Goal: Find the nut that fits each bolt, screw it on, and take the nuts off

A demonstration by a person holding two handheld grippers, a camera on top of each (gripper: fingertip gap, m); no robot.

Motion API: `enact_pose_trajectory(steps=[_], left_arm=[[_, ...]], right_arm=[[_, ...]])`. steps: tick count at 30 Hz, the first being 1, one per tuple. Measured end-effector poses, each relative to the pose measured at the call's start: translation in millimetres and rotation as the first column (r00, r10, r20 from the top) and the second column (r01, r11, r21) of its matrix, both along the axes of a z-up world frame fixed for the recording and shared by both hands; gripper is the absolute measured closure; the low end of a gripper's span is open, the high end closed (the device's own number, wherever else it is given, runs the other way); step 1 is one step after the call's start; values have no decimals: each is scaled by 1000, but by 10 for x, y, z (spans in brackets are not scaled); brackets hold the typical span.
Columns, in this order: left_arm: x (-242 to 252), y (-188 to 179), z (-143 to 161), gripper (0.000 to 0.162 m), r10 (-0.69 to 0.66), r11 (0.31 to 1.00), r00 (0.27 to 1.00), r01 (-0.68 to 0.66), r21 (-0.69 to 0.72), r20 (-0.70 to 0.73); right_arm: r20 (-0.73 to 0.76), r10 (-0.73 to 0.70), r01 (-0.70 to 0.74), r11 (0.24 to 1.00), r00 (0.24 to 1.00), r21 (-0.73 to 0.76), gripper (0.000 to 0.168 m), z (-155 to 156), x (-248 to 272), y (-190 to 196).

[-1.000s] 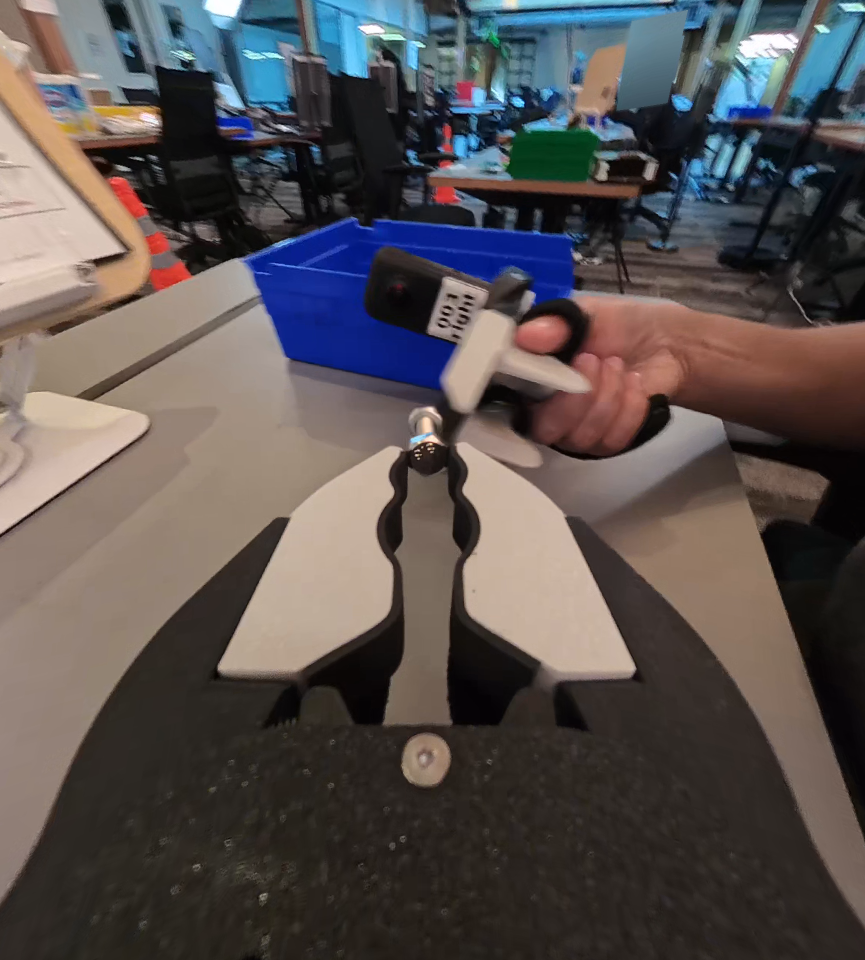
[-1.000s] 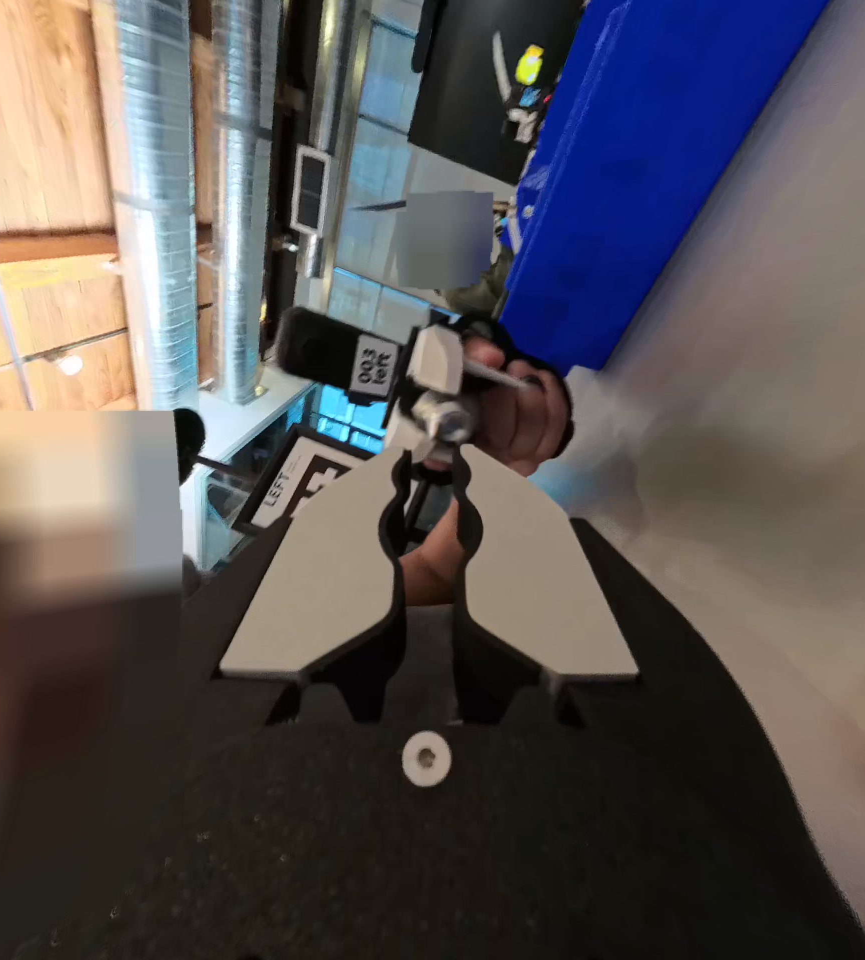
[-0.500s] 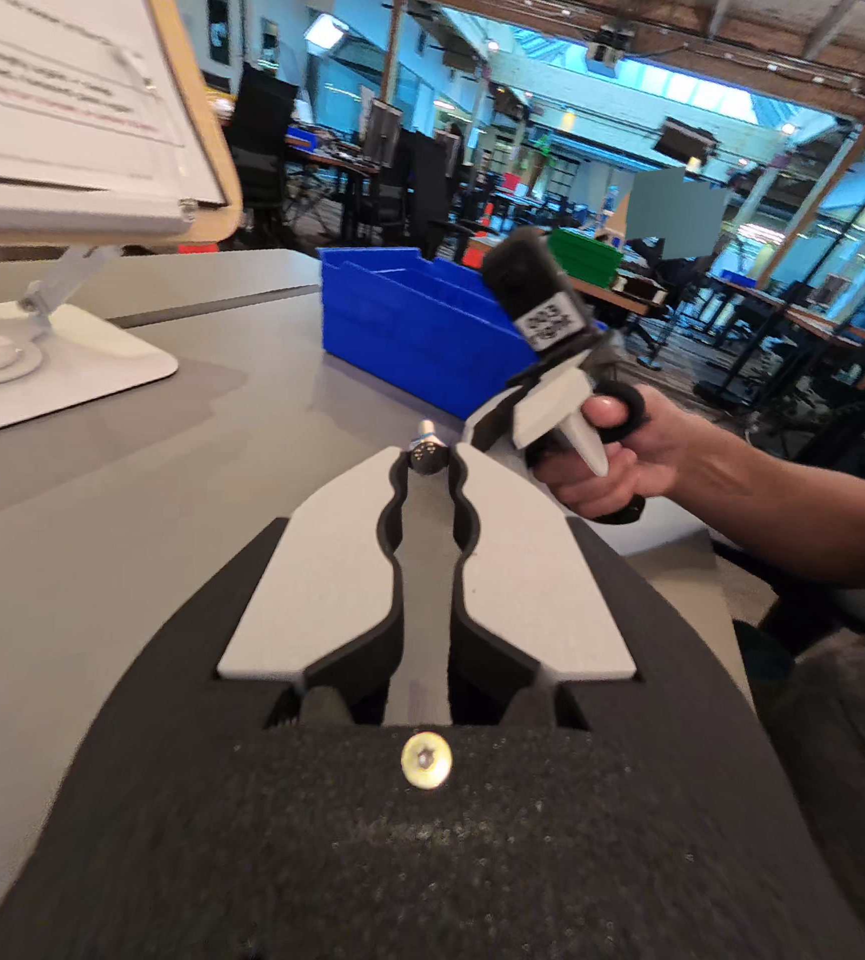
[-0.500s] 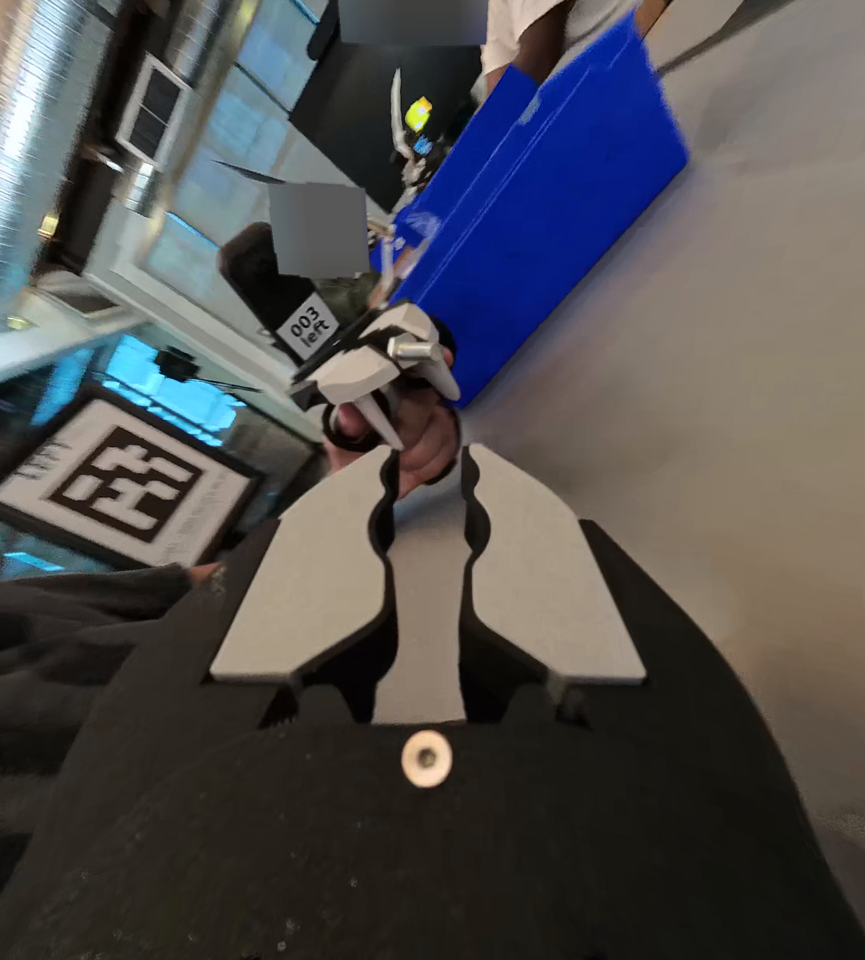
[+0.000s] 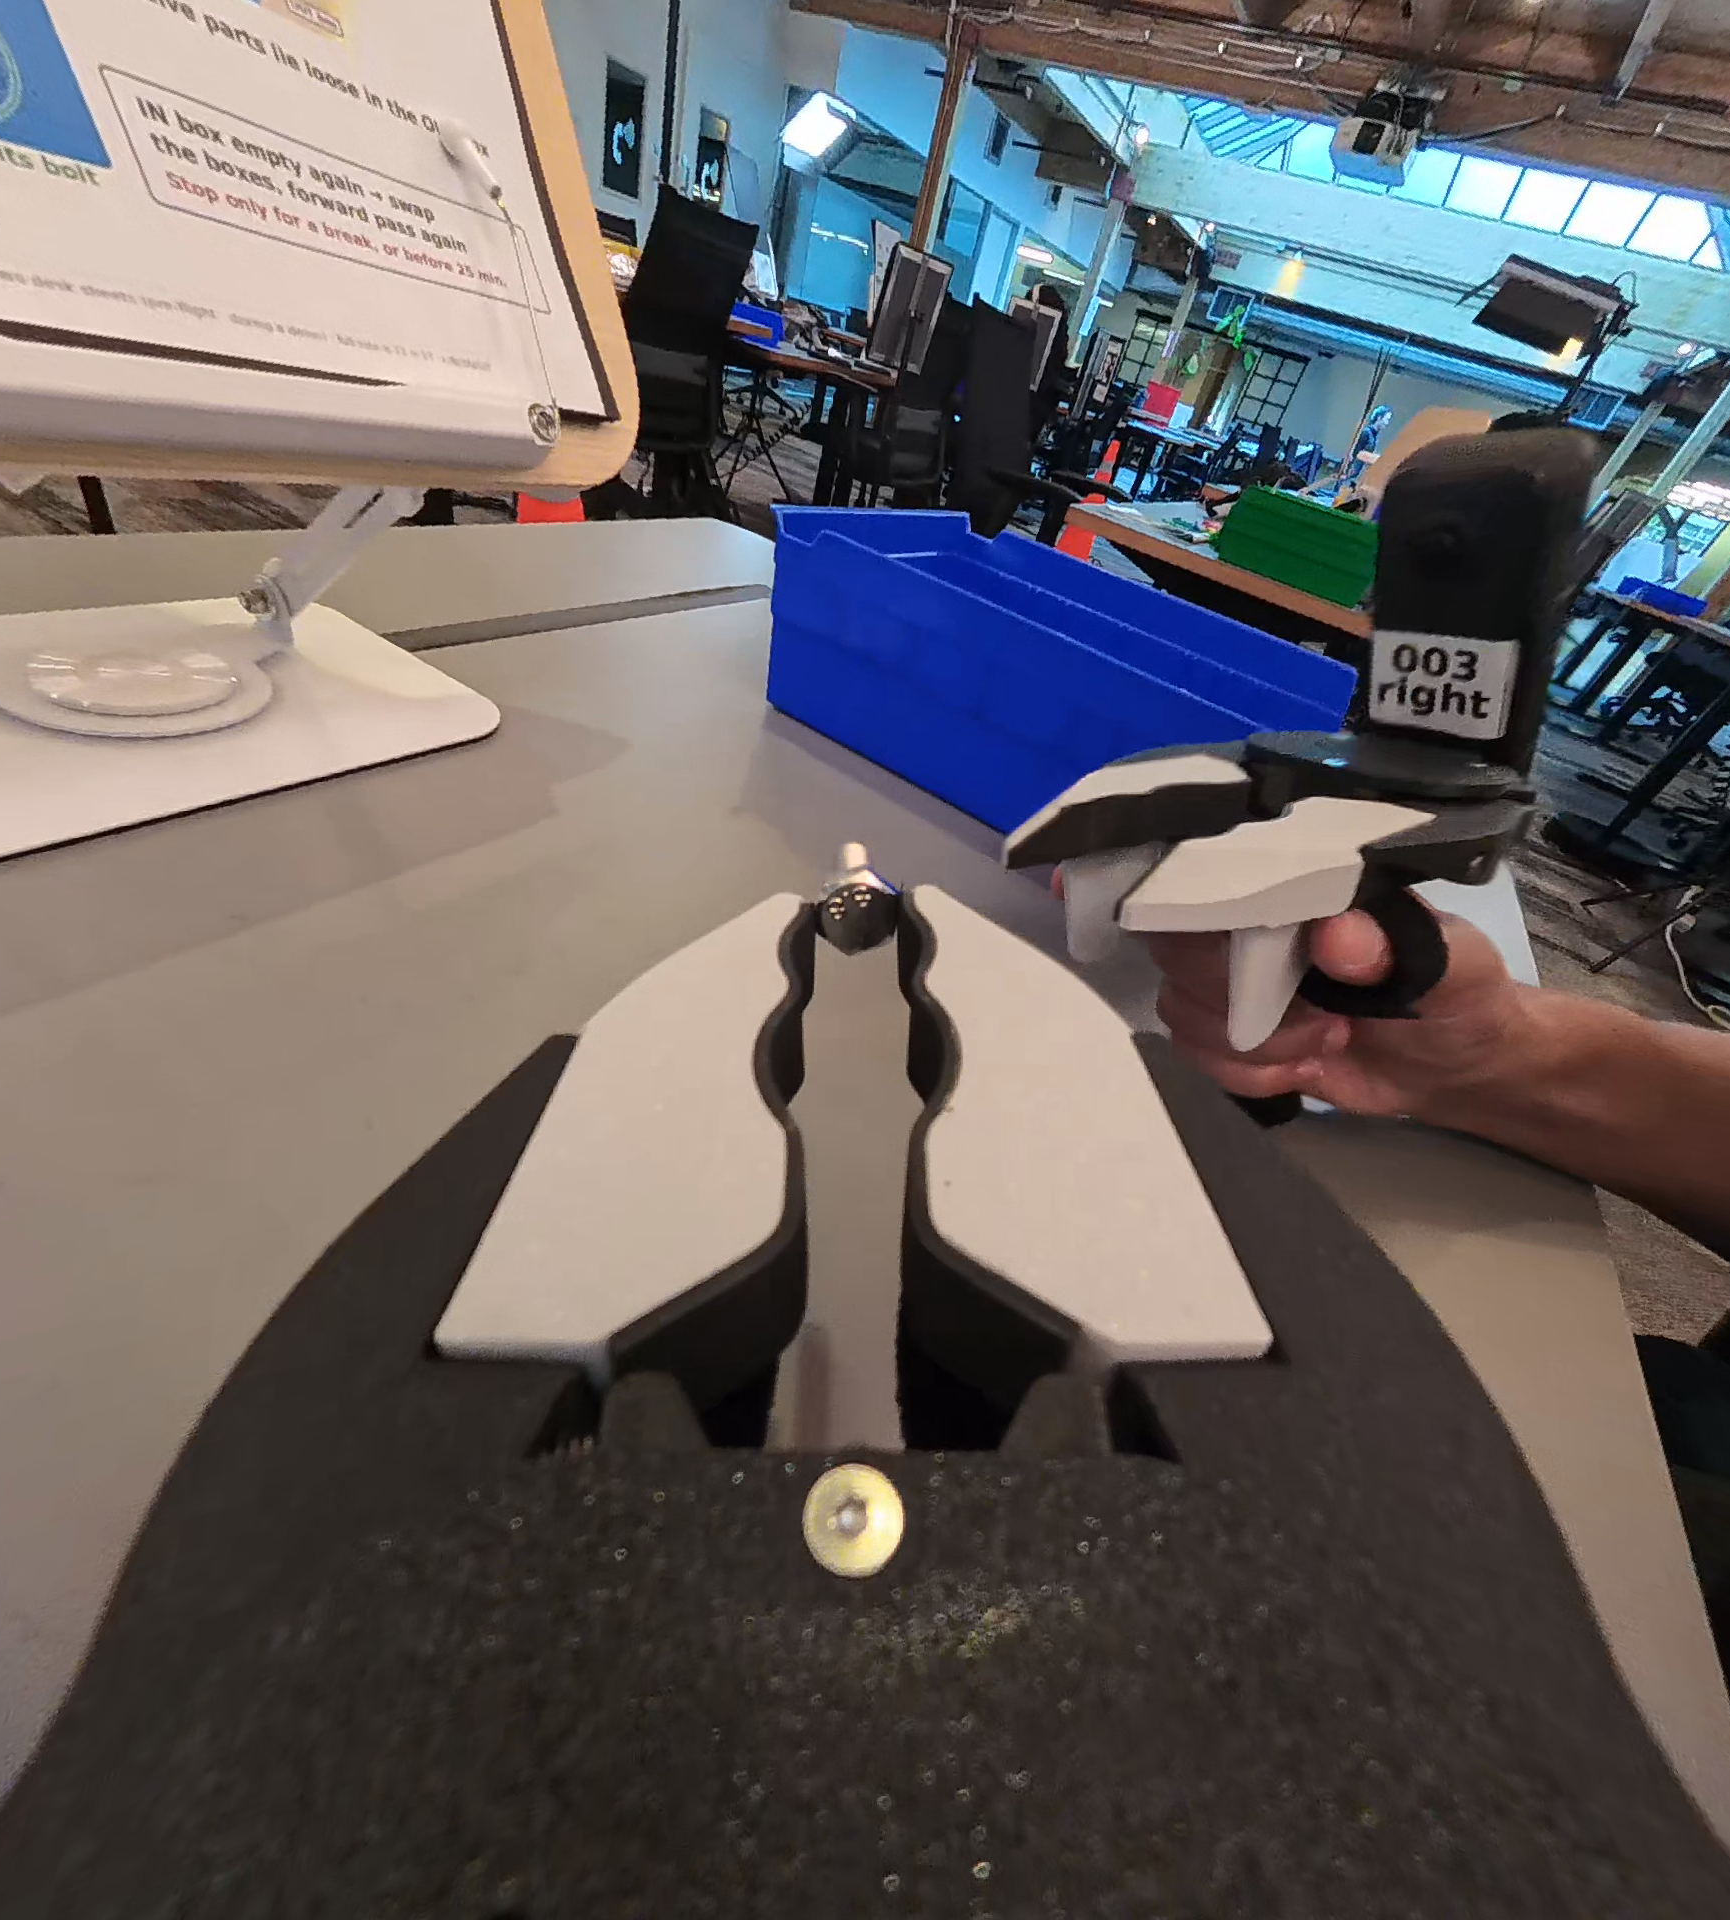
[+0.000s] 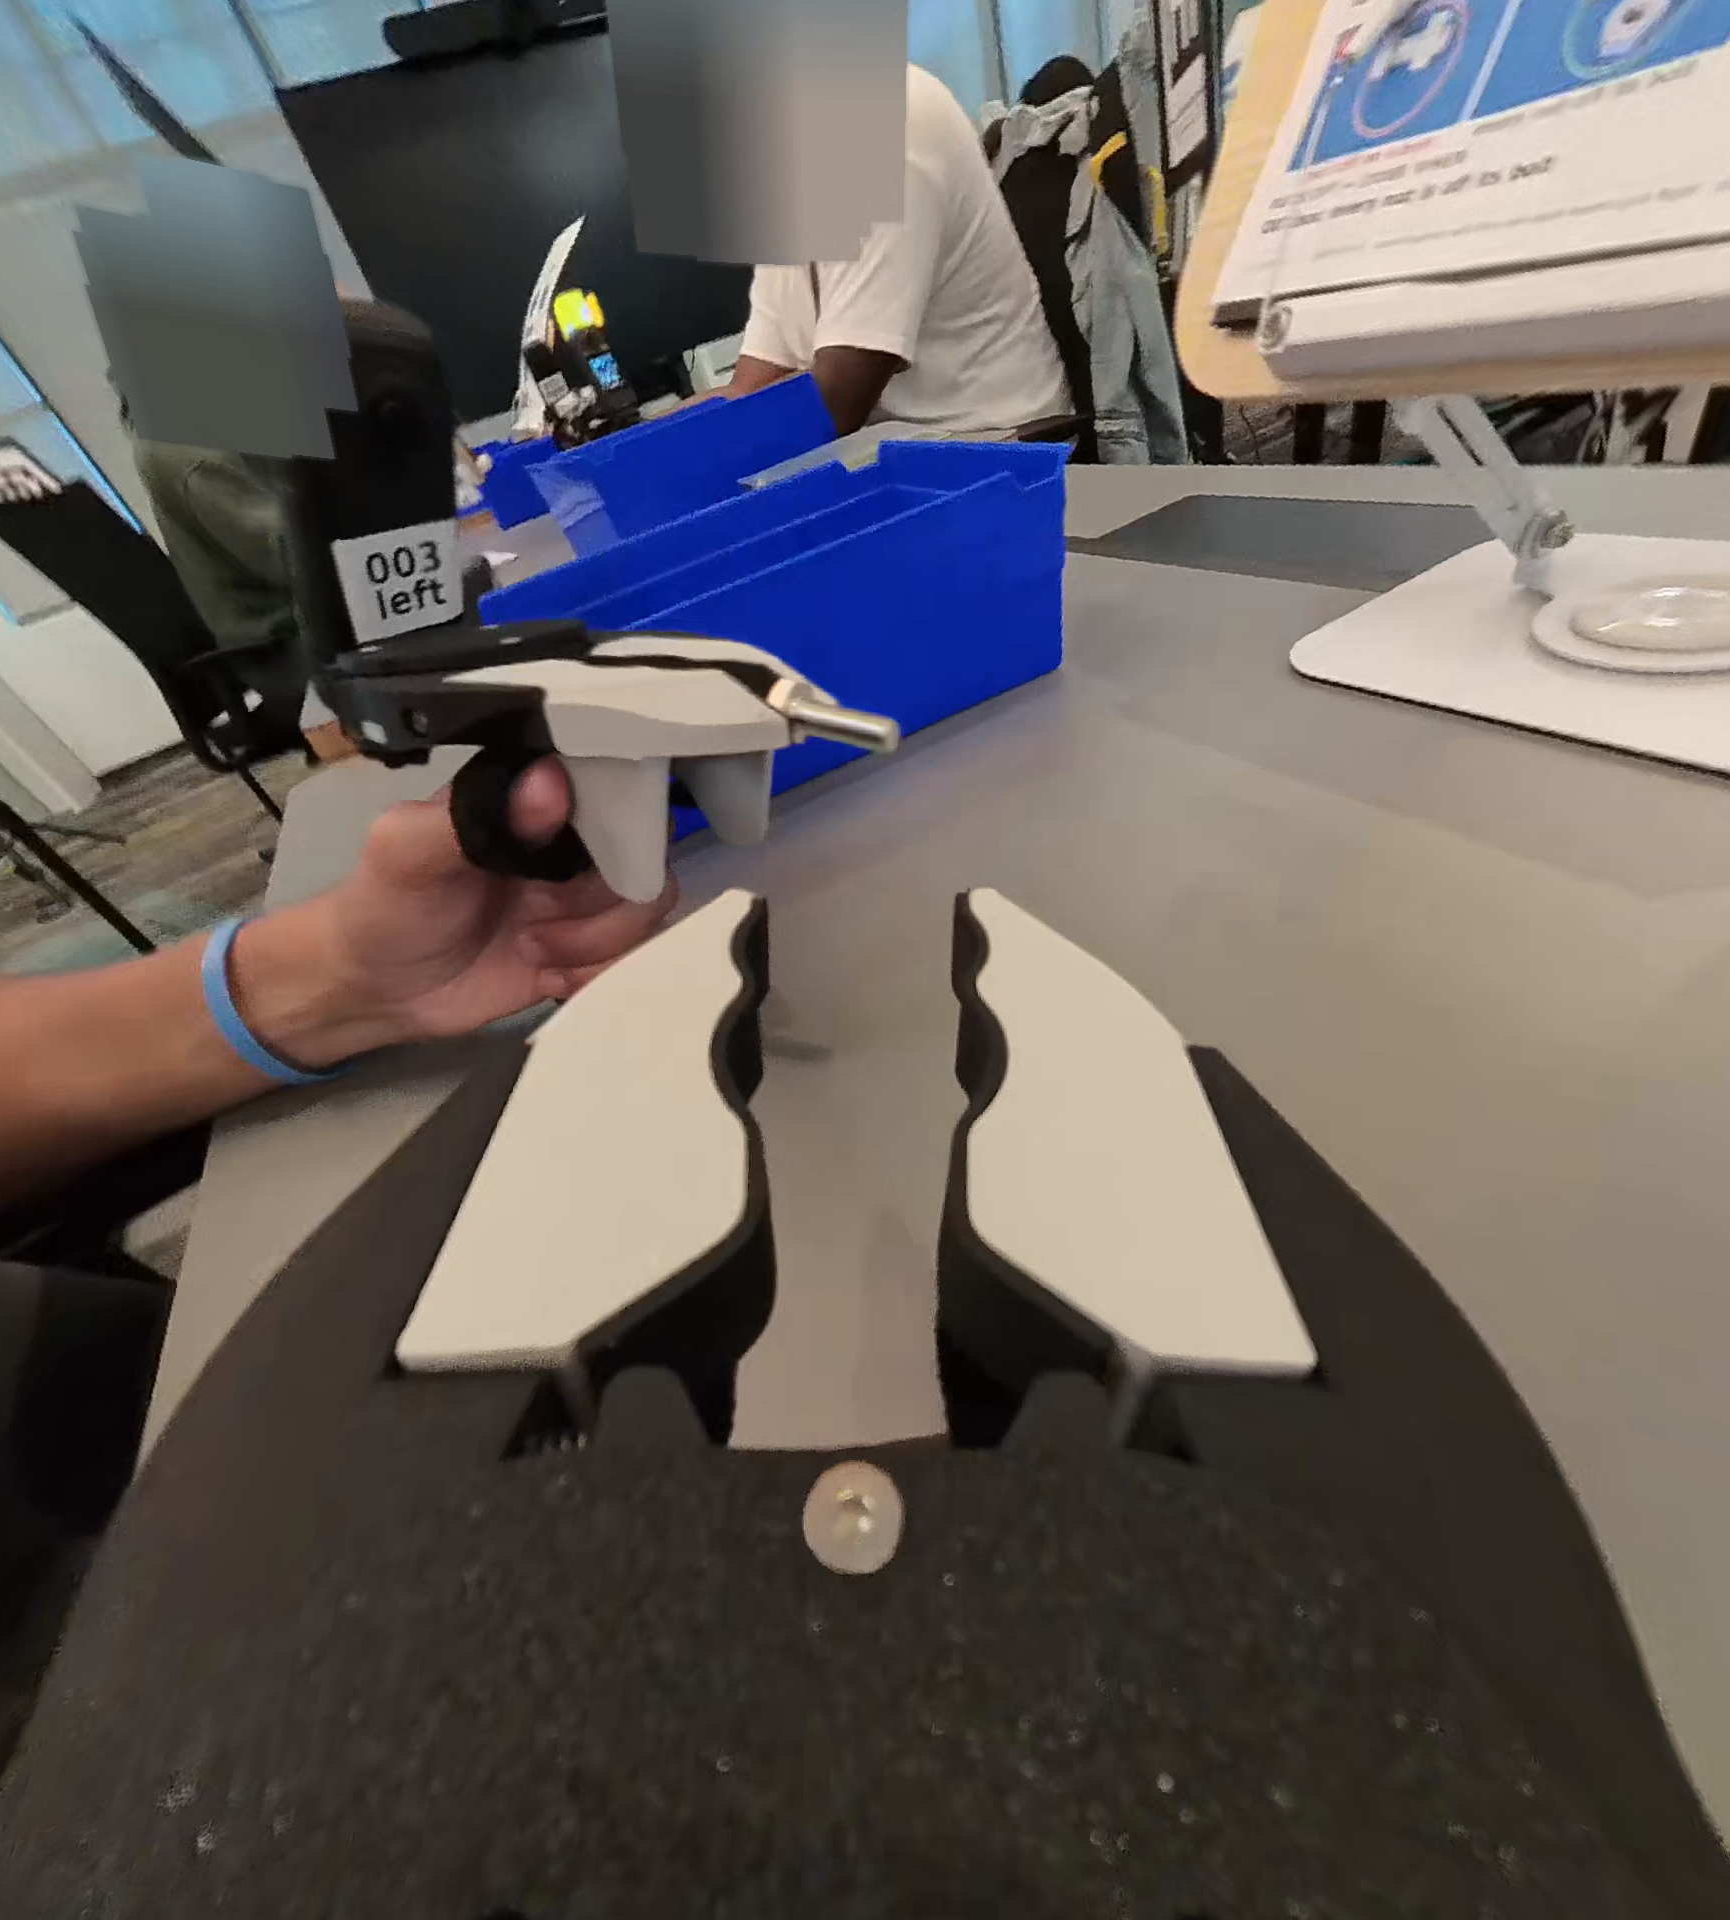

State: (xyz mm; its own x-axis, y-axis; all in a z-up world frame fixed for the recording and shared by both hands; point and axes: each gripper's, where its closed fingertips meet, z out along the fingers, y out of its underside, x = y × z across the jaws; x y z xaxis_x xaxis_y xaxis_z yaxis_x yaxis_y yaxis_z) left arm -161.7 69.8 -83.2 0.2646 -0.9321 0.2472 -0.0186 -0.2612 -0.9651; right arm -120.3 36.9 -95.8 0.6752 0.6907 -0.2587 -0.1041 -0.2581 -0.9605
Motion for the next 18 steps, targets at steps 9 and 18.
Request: enact_pose_trajectory(steps=[9,18], left_arm=[[20,-11,-24,148,-14,1000,1000,14,-13,-6],[-29,4,-33,148,-32,998,999,33,-49,11]], right_arm=[[675,535,-424,838,508,-344,137,-467,-240,-1345],[867,494,-606,709,62,-361,141,-813,-253,-1487]])
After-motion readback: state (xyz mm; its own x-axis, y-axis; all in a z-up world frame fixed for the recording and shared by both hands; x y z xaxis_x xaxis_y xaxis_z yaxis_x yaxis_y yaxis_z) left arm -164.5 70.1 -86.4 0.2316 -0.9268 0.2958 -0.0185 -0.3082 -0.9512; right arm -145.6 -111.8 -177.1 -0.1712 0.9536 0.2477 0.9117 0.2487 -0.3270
